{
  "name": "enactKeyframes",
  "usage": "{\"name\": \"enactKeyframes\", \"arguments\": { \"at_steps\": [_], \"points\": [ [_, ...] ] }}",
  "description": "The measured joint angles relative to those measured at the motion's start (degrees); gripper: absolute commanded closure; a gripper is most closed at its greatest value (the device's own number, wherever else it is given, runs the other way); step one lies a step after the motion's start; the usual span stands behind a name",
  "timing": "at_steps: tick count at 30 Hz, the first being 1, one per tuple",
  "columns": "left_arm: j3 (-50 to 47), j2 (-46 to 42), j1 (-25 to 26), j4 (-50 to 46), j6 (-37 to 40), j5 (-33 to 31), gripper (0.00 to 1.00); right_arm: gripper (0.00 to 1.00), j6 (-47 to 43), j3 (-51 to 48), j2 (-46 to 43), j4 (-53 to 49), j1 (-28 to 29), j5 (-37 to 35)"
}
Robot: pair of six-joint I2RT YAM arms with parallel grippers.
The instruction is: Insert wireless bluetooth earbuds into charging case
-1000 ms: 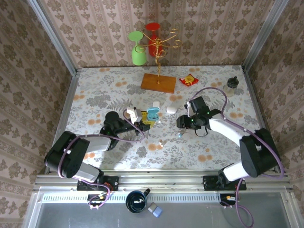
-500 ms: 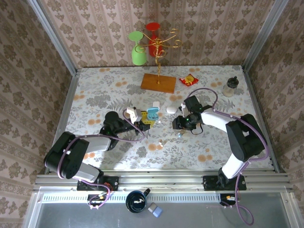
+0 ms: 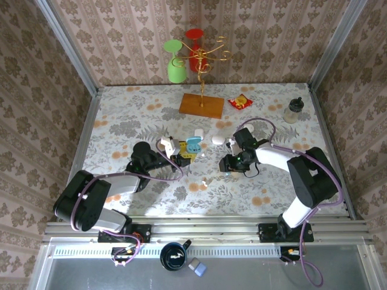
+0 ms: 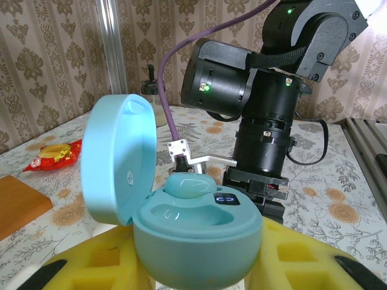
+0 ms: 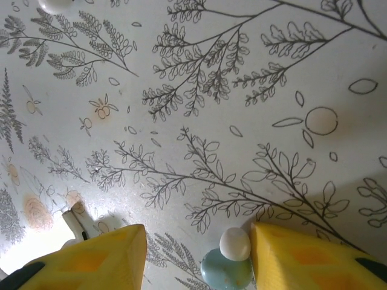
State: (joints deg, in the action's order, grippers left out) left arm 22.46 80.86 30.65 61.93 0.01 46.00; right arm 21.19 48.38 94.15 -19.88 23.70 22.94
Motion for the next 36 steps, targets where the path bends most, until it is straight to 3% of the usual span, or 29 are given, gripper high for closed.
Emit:
{"name": "enactKeyframes", "arguments": {
  "at_steps": [10, 28, 32, 36],
  "points": [
    [0.0, -0.7, -0.1, -0.1, 0.3, 0.0, 0.75, 0.40, 2.4, -1.6, -1.9, -0.5, 3.9, 0.2],
    [-0.4, -0.7, -1.3, 0.1, 0.3, 0.0, 0.75, 0.41, 7.4, -2.9, -4.1, 1.5, 9.2, 2.1],
    [-1.6, -0.7, -2.7, 0.9, 0.0, 0.0, 0.75, 0.42, 6.5, -2.2, -6.6, -1.2, 10.1, -0.5],
    [-3.1, -0.6, -7.2, 3.3, -1.6, 0.2, 0.75, 0.43, 3.5, 2.2, -7.8, -6.9, 13.5, -8.5]
  ]
}}
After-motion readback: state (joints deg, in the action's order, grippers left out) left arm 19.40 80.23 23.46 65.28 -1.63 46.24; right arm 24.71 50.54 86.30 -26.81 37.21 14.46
